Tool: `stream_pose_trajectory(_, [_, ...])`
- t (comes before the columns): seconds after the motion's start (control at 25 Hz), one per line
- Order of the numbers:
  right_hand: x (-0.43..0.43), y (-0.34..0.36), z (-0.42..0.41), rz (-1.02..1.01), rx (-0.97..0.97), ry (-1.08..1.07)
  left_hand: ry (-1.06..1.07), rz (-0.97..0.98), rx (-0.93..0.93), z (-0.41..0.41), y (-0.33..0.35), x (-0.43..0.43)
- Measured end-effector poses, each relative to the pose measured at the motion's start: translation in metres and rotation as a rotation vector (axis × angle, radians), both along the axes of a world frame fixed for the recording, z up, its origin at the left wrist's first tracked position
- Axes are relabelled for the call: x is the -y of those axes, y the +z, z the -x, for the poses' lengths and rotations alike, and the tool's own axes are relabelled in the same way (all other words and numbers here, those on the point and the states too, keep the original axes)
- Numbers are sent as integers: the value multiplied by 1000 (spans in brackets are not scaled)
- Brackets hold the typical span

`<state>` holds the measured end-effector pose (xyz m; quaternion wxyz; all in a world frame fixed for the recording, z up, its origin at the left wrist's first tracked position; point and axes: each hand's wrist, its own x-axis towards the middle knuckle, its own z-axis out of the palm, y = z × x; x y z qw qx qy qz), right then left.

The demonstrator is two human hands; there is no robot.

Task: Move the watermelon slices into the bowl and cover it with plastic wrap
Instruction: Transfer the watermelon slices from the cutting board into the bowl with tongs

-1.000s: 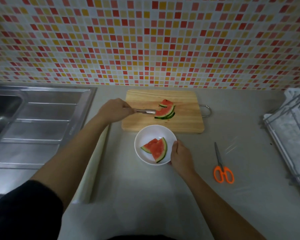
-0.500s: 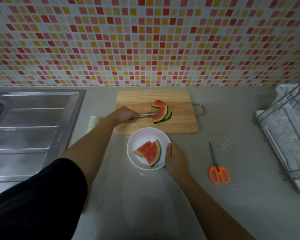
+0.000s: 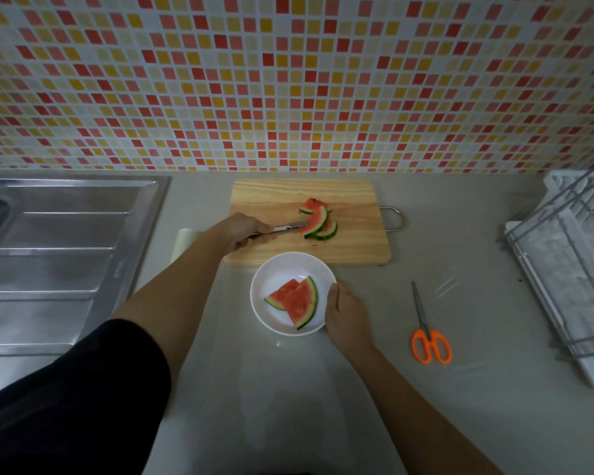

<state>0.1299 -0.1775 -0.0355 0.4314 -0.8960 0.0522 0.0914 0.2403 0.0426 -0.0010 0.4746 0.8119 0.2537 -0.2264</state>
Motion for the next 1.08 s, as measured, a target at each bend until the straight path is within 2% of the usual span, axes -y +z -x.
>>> stream_pose_trajectory(0.32, [2, -2, -1, -36, -29, 17, -10, -2, 180, 22, 37, -45])
stream_pose_trajectory(0.52, [4, -3, -4, -17, -18, 19, -202, -57, 236, 65, 52, -44])
stream_pose_trajectory(0.6, [3, -3, -4, -5, -22, 21, -319, -210, 239, 80, 48, -35])
stream_pose_trajectory(0.76, [2, -3, -3, -1, -27, 18, -567, -756, 311, 101, 46, -10])
stream_pose_trajectory(0.84, [3, -5, -3, 6, -27, 23, -664, -1036, 439, 107, 51, 3])
stream_pose_trajectory(0.92, [4, -5, -3, 6, -37, 30, -660, -1070, 529, 107, 62, -2])
stream_pose_trajectory(1.0, [4, -5, -3, 5, -34, 28, -593, -992, 531, 101, 76, -23])
stream_pose_trajectory(1.08, [4, -5, -3, 5, -17, 33, -519, -993, 536, 91, 78, -46])
